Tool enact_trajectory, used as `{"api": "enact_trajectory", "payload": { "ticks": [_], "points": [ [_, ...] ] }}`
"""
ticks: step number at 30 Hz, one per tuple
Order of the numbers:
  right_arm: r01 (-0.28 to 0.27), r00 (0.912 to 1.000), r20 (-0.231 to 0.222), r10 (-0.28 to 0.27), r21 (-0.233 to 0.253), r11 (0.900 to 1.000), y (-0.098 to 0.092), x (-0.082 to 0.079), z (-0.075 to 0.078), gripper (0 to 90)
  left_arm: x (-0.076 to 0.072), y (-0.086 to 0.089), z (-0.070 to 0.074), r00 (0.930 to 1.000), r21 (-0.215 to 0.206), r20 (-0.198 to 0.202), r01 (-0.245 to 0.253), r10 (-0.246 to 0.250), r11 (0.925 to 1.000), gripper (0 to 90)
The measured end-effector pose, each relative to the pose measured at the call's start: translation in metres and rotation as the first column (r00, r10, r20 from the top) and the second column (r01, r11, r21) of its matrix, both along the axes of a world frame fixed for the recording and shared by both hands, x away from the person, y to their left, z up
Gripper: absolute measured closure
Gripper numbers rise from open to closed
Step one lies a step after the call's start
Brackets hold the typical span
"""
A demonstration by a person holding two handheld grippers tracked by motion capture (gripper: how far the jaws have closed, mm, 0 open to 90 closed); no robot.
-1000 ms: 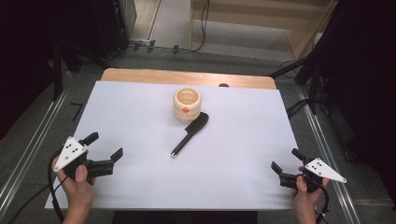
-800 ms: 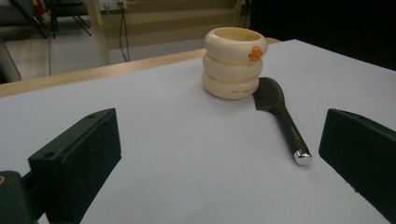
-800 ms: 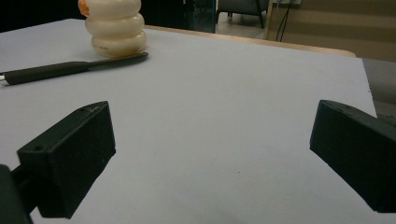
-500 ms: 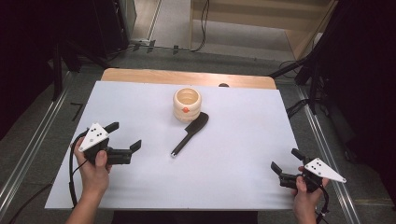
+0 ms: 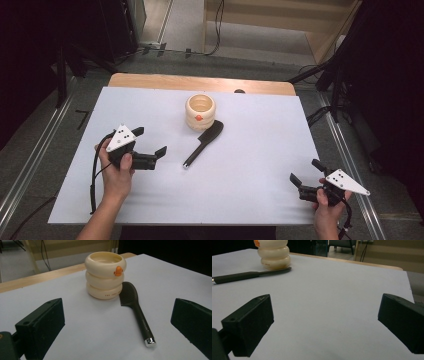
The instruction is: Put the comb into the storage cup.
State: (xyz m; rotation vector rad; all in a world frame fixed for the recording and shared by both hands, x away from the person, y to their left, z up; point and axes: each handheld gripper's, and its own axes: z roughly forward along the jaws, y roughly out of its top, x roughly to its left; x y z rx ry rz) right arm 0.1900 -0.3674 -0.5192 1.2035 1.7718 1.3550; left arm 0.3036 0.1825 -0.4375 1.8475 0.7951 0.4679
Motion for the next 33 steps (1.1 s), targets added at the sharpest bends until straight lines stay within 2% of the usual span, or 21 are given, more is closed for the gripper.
{"api": "enact_trajectory", "payload": {
  "ticks": [6, 21, 33],
  "points": [
    [-0.002, 1.0000, 0.001, 0.002, -0.010, 1.000, 0.000, 0.001, 0.000, 0.0, 0.007, -0.014, -0.002, 0.9995, 0.003, -0.021, 0.025, -0.025, 0.9997, 0.0],
    [0.001, 1.0000, -0.002, -0.001, -0.018, 1.000, 0.001, 0.001, 0.000, 0.0, 0.026, -0.048, -0.005, 0.9936, 0.045, -0.082, 0.081, -0.077, 0.9957, 0.0],
    [-0.001, 1.0000, -0.007, 0.001, -0.020, 1.000, 0.002, 0.001, 0.000, 0.0, 0.038, -0.069, -0.013, 0.9861, 0.077, -0.147, 0.090, -0.078, 0.9929, 0.0]
  ]
}}
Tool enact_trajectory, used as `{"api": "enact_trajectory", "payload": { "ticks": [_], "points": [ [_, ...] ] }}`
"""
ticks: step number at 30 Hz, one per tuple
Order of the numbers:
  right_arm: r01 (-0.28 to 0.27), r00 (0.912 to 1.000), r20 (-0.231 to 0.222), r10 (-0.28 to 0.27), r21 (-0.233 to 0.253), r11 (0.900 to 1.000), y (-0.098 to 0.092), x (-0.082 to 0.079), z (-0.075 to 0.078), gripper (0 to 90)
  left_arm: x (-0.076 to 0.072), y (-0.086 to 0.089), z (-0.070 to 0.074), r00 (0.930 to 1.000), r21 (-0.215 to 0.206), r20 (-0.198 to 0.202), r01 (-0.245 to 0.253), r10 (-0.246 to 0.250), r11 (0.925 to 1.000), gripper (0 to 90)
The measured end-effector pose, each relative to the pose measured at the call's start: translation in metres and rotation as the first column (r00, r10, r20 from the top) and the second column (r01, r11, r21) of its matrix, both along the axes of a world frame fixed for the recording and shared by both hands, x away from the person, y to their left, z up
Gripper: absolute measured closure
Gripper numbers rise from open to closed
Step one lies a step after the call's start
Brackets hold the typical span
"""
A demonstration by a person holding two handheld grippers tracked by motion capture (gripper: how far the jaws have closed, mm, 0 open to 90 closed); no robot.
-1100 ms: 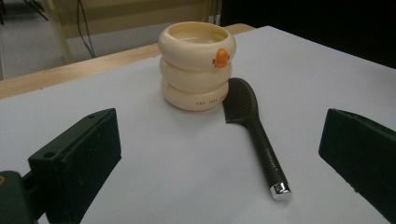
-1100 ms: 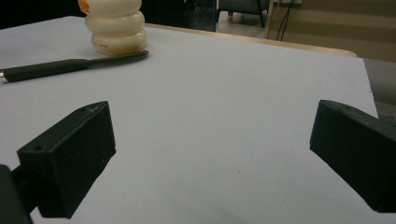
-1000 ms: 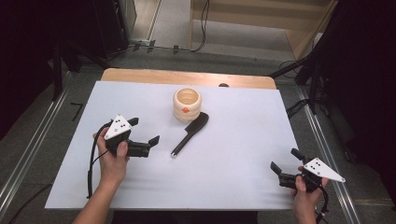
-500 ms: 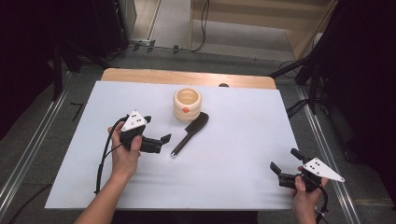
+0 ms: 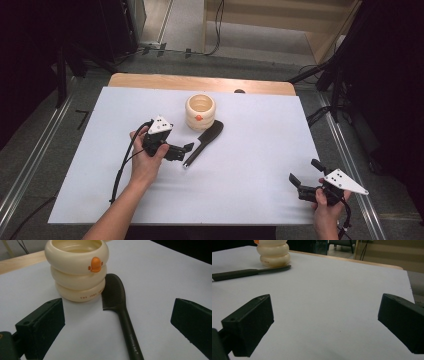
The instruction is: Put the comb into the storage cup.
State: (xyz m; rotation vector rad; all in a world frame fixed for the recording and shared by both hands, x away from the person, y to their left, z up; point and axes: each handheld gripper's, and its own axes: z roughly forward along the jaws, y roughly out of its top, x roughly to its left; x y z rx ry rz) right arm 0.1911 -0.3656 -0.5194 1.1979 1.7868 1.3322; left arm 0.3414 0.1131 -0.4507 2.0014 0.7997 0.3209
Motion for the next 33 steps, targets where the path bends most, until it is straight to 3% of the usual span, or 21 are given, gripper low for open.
{"api": "enact_trajectory", "payload": {
  "ticks": [6, 10, 16, 18, 21, 27, 33],
  "points": [
    [0.000, 1.0000, 0.001, 0.000, -0.002, 1.000, 0.000, 0.000, 0.000, 0.0, 0.004, -0.010, -0.006, 0.9995, 0.037, -0.030, -0.012, 0.013, 0.9992, 4.6],
    [-0.001, 1.0000, 0.003, 0.002, -0.005, 1.000, 0.000, 0.000, 0.000, 0.0, 0.009, -0.014, -0.010, 0.9965, 0.045, -0.077, -0.026, 0.030, 0.9986, 7.0],
    [-0.001, 1.0000, 0.005, 0.001, -0.009, 1.000, 0.000, 0.000, 0.000, 0.0, 0.013, -0.021, -0.015, 0.9926, 0.118, -0.108, -0.043, 0.056, 0.9921, 18.7],
    [-0.001, 1.0000, 0.002, 0.001, -0.008, 1.000, 0.001, 0.000, 0.000, 0.0, 0.015, -0.022, -0.017, 0.9912, 0.125, -0.119, -0.043, 0.058, 0.9912, 27.1],
    [-0.001, 1.0000, 0.002, 0.001, -0.009, 1.000, 0.001, 0.000, 0.000, 0.0, 0.017, -0.026, -0.018, 0.9889, 0.142, -0.134, -0.046, 0.065, 0.9889, 30.2],
    [-0.001, 1.0000, 0.003, 0.001, -0.009, 1.000, 0.001, 0.000, 0.000, 0.0, 0.019, -0.038, -0.021, 0.9842, 0.195, -0.167, -0.025, 0.058, 0.9805, 39.6],
    [0.000, 1.0000, 0.003, 0.001, -0.008, 1.000, 0.001, 0.000, 0.000, 0.0, 0.022, -0.045, -0.026, 0.9751, 0.218, -0.218, 0.011, 0.038, 0.9759, 51.3]
  ]
}}
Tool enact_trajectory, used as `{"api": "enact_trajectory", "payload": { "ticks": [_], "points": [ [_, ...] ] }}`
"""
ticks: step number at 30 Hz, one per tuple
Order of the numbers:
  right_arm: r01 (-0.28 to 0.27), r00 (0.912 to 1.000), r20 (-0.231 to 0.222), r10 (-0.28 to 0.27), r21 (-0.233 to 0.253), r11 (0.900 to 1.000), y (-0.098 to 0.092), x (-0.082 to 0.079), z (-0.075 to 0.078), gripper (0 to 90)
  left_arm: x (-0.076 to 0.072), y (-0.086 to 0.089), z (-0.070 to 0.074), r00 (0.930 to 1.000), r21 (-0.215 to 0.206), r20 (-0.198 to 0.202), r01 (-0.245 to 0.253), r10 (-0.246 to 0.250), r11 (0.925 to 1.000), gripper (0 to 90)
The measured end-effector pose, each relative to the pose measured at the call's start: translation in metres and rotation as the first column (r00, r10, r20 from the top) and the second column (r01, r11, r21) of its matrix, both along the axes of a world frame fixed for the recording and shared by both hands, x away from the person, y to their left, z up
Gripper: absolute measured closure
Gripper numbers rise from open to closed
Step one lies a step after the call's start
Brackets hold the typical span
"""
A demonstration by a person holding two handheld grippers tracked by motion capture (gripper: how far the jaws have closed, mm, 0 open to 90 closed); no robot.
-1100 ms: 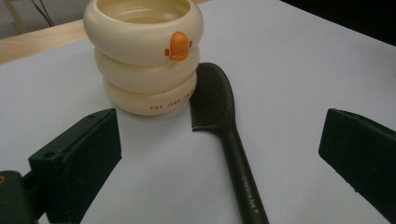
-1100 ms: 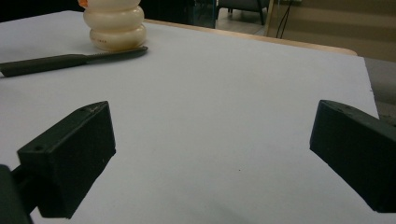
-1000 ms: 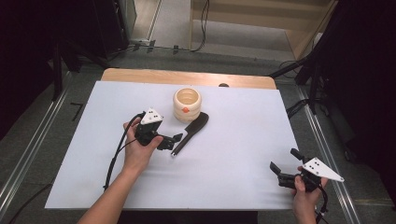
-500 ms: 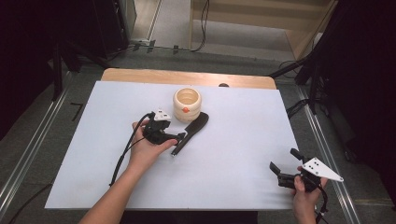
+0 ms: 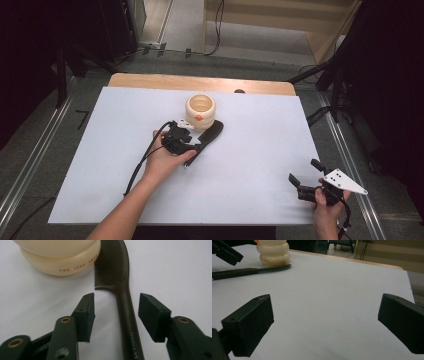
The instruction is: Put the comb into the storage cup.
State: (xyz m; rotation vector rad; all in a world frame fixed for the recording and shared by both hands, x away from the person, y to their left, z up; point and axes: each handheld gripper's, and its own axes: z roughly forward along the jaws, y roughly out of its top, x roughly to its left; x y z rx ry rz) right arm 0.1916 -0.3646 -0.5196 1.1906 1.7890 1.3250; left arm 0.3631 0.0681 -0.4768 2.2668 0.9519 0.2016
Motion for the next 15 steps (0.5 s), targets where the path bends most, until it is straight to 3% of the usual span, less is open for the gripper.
{"api": "enact_trajectory", "payload": {
  "ticks": [7, 15],
  "points": [
    [0.001, 1.0000, 0.000, -0.001, -0.001, 1.000, 0.000, 0.000, 0.000, 0.0, 0.002, -0.007, -0.006, 0.9983, 0.013, -0.048, 0.032, -0.032, 0.9994, 58.8],
    [0.002, 1.0000, -0.003, -0.002, -0.003, 1.000, 0.000, 0.000, 0.000, 0.0, 0.002, -0.014, -0.010, 0.9973, 0.034, -0.063, 0.039, -0.037, 0.9987, 61.8]
  ]
}}
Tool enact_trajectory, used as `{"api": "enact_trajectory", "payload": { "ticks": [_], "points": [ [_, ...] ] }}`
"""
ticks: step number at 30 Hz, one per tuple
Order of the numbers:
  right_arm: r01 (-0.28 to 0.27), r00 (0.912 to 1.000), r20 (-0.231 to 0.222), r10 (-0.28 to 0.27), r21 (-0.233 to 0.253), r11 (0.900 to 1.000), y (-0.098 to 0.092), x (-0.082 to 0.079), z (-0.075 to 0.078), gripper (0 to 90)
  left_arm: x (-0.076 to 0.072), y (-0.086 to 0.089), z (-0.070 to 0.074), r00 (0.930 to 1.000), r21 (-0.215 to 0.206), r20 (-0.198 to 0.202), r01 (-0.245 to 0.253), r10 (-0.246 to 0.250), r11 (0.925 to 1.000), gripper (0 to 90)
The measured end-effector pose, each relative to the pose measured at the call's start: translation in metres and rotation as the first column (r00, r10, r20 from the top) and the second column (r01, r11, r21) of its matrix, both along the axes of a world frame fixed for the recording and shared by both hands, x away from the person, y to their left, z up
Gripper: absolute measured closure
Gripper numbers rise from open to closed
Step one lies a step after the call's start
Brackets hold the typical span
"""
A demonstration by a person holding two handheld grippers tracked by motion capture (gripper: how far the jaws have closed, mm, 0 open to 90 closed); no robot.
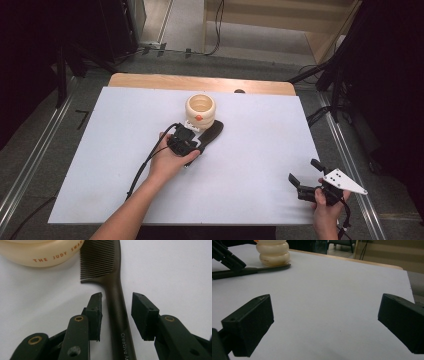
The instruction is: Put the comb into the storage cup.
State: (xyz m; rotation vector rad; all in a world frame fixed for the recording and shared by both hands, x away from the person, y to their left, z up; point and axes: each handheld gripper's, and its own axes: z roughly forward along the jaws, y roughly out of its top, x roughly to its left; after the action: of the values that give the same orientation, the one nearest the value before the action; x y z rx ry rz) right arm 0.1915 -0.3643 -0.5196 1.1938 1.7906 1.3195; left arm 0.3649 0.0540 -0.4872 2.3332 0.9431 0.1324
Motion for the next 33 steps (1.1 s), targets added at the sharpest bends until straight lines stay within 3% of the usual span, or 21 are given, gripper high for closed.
{"api": "enact_trajectory", "payload": {
  "ticks": [4, 15, 25, 33],
  "points": [
    [0.000, 1.0000, 0.000, 0.000, -0.002, 1.000, 0.000, 0.000, 0.000, 0.0, -0.001, -0.003, -0.004, 1.0000, 0.029, 0.000, 0.002, -0.002, 0.9996, 64.6],
    [0.005, 1.0000, 0.000, -0.005, -0.005, 1.000, 0.000, 0.001, 0.000, 0.0, -0.005, -0.008, -0.004, 0.9985, 0.082, 0.054, 0.009, -0.013, 0.9966, 72.7],
    [0.023, 0.9997, -0.001, -0.023, -0.007, 1.000, 0.001, -0.001, 0.002, 0.0, -0.011, -0.010, -0.006, 0.9938, 0.064, 0.102, 0.038, -0.045, 0.9972, 73.0],
    [0.038, 0.9990, -0.021, -0.040, -0.074, 0.997, 0.012, 0.001, 0.010, 0.0, -0.016, -0.007, 0.002, 0.9896, 0.001, 0.133, 0.054, -0.054, 0.9985, 73.0]
  ]
}}
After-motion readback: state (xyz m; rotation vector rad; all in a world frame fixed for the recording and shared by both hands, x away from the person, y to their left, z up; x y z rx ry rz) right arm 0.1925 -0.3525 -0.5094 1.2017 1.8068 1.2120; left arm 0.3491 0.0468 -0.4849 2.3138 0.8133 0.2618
